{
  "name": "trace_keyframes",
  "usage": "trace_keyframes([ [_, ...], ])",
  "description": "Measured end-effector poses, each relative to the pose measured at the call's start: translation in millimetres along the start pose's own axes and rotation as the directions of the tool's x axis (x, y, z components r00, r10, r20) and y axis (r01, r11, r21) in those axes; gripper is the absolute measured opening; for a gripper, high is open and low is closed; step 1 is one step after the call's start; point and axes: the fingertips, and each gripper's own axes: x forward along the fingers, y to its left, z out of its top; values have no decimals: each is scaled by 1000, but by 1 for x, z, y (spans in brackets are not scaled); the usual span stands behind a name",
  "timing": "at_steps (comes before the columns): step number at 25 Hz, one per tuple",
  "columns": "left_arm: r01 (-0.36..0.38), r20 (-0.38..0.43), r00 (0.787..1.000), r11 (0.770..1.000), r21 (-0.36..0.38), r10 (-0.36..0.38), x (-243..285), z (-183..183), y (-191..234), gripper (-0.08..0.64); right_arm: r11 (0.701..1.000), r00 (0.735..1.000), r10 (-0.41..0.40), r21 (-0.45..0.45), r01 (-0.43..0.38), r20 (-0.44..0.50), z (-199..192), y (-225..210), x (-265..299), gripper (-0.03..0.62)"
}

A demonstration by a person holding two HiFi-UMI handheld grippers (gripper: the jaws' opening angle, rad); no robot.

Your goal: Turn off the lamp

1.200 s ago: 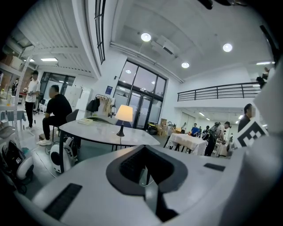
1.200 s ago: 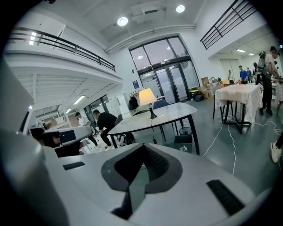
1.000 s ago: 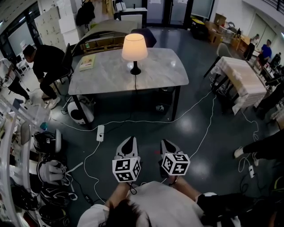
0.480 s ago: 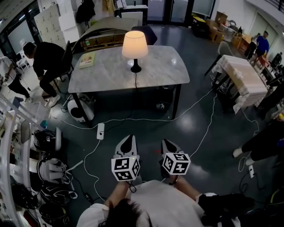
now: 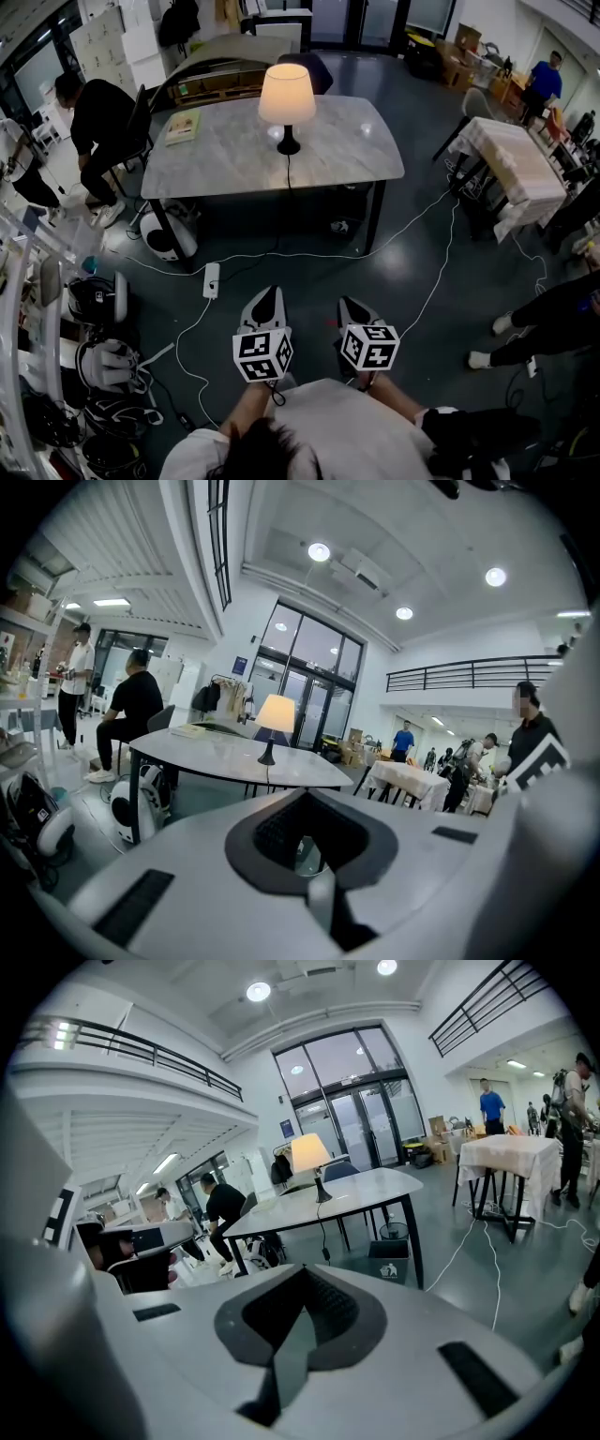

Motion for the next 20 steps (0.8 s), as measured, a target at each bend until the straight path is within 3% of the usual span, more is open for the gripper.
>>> trace_keyframes([
  [7,41,10,999,999,26,-41,41,25,11,8,1000,999,-19,-5,19,28,35,-1,36,-2],
  [20,35,-15,999,999,-5,-35,111,52,66,8,1000,1000,-28,-10,28,6,77,12,121,-2],
])
